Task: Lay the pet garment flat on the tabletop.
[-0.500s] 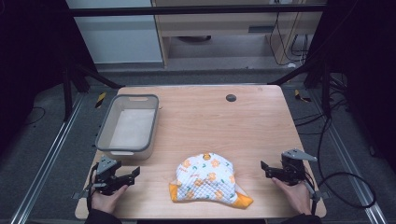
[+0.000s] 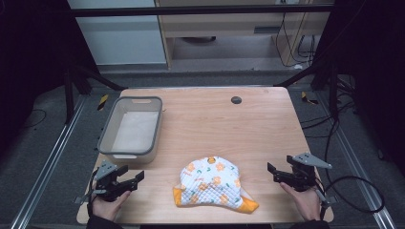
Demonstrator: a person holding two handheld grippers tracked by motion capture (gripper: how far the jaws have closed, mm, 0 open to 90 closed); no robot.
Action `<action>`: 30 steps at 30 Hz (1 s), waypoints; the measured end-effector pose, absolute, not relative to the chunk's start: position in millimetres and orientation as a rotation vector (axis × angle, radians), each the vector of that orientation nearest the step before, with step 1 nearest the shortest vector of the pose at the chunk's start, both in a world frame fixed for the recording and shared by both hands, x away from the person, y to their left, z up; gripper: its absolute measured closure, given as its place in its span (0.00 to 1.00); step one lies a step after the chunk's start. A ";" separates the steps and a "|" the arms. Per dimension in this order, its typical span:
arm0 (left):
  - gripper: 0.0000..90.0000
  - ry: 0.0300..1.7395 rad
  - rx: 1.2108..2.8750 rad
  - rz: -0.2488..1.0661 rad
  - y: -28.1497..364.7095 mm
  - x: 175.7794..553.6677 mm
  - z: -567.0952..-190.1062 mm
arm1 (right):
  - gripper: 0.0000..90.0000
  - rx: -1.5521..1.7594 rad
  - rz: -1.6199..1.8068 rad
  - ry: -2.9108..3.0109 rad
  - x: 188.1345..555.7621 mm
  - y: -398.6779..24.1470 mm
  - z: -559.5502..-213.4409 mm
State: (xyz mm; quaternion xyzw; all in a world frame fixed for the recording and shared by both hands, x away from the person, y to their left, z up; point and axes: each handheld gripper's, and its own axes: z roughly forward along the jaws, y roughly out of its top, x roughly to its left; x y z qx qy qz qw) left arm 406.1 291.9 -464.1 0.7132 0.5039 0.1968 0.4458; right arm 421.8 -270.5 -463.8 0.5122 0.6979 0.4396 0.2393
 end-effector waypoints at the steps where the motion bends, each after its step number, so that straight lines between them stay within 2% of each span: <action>1: 0.28 1.245 1.768 0.489 290.4 405.7 -462.7 | 0.18 1.405 1.211 1.912 421.4 -269.3 -461.8; 19: 0.33 1.142 1.735 0.501 271.4 412.8 -422.1 | 0.29 1.286 1.272 1.949 429.6 -254.9 -430.1; 30: 0.34 1.059 1.761 0.482 234.2 432.2 -411.3 | 0.33 1.186 1.315 2.027 446.6 -220.2 -414.1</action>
